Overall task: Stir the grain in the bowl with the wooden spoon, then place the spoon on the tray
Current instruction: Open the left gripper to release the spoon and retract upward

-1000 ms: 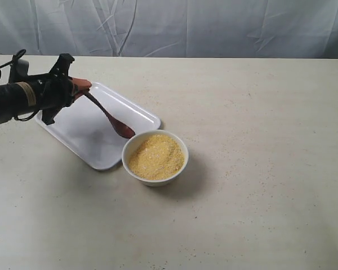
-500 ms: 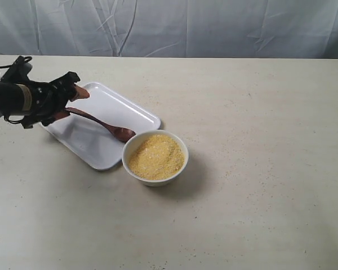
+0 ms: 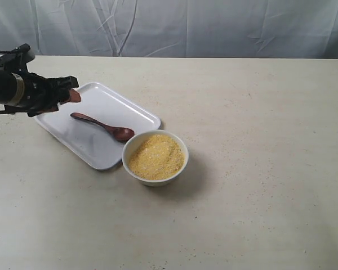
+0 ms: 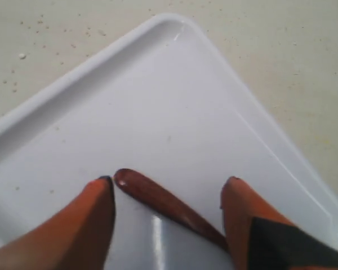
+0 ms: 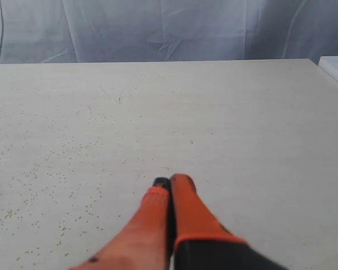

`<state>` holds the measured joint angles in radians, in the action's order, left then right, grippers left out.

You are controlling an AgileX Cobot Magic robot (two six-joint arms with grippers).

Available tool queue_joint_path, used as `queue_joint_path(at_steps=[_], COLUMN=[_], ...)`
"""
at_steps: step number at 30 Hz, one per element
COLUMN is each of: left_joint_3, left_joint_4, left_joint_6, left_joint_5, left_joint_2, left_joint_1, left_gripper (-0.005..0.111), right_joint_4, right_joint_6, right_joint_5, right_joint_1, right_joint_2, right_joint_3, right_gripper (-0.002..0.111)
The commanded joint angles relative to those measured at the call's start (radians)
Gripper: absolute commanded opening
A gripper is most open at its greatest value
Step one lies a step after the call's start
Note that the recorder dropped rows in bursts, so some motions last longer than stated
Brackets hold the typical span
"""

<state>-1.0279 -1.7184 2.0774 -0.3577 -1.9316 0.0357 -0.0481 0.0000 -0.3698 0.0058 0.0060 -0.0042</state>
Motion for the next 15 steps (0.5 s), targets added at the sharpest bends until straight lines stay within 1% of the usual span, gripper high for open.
queue_joint_path(at_steps=[1, 4, 5, 9, 12, 13, 15], left_joint_3=[-0.006, -0.006, -0.006, 0.001, 0.019, 0.025, 0.045], left_joint_4=[-0.026, -0.026, -0.026, -0.026, -0.026, -0.026, -0.026], left_joint_6=[0.012, 0.005, -0.003, -0.003, -0.011, -0.039, -0.135], left_joint_5=[-0.081, -0.189, -0.234, -0.343, -0.399, -0.395, -0.322], left_joint_2=[0.103, 0.188, 0.22, 0.348, 0.449, 0.484, 0.584], left_joint_1=[-0.008, -0.025, -0.036, -0.085, -0.115, -0.119, -0.122], left_gripper=[0.029, 0.006, 0.0, 0.0, 0.0, 0.0, 0.0], right_joint_4=[-0.002, -0.002, -0.002, -0.002, -0.002, -0.002, -0.002], right_joint_6=[0.0, 0.0, 0.0, 0.0, 0.0, 0.0, 0.0], right_joint_5=[0.011, 0.011, 0.011, 0.011, 0.011, 0.011, 0.011], right_joint_1=[-0.006, -0.006, -0.006, -0.006, -0.006, -0.006, -0.006], right_joint_2=[-0.006, -0.006, -0.006, -0.006, -0.006, -0.006, -0.006], right_joint_3=[0.004, 0.004, 0.004, 0.004, 0.004, 0.004, 0.004], right_gripper=[-0.001, -0.001, -0.001, -0.001, -0.001, -0.001, -0.001])
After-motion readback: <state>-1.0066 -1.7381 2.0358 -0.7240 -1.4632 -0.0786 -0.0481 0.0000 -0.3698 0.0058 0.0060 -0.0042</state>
